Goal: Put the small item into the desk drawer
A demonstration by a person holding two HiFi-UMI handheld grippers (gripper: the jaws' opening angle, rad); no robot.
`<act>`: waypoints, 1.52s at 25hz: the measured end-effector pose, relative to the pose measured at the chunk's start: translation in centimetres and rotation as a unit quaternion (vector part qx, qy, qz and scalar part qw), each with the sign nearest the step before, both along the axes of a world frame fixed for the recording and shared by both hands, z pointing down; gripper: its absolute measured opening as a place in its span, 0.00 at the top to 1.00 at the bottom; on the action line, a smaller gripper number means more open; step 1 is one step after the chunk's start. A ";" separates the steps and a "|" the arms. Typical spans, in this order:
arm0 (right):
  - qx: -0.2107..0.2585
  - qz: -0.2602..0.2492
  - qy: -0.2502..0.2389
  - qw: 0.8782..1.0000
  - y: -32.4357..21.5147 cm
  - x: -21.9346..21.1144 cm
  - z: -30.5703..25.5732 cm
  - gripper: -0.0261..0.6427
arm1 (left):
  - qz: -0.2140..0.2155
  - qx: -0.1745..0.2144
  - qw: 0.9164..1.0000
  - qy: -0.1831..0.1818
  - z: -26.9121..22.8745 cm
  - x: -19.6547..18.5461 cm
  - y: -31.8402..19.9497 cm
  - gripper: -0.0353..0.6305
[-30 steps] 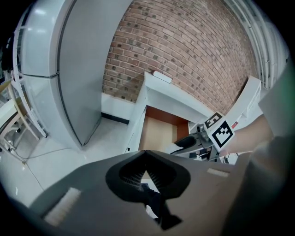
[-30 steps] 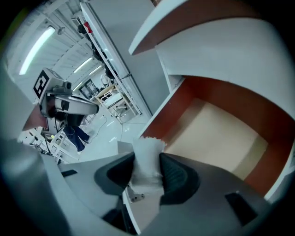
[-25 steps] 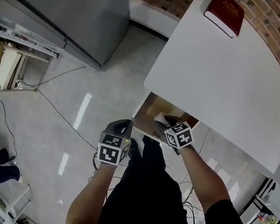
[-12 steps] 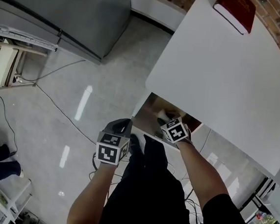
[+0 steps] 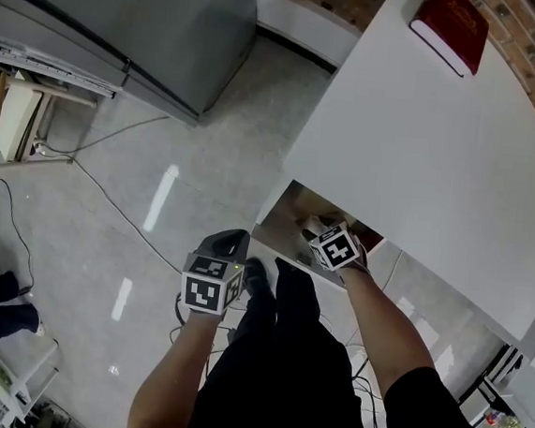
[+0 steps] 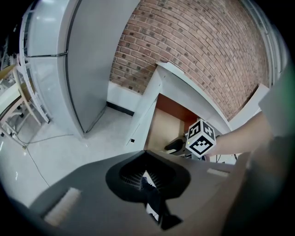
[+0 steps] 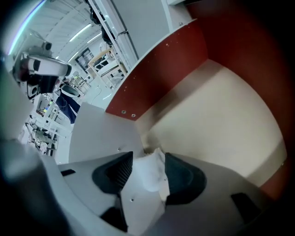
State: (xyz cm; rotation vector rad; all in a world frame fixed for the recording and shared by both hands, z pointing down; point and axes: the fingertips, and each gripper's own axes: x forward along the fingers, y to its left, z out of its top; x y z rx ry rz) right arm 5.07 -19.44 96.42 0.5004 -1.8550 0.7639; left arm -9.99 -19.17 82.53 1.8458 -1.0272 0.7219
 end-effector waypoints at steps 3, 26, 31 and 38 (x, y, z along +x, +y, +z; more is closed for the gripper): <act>0.005 0.018 0.006 1.000 -0.2 0.8 -1.8 0.67 | -0.003 0.009 1.000 0.002 -1.9 -0.4 0.1 0.93; 0.087 0.197 -0.120 0.969 8.2 2.2 -25.4 0.68 | 0.009 0.129 0.991 0.024 -21.1 -2.4 6.6 0.93; 0.117 0.236 -0.158 0.952 9.0 4.0 -30.4 0.70 | 0.000 0.139 0.990 0.036 -22.6 -2.2 7.2 0.93; 0.142 0.257 -0.234 0.927 8.7 4.9 -35.2 0.75 | -0.029 0.141 0.989 0.043 -24.5 -2.3 8.0 0.93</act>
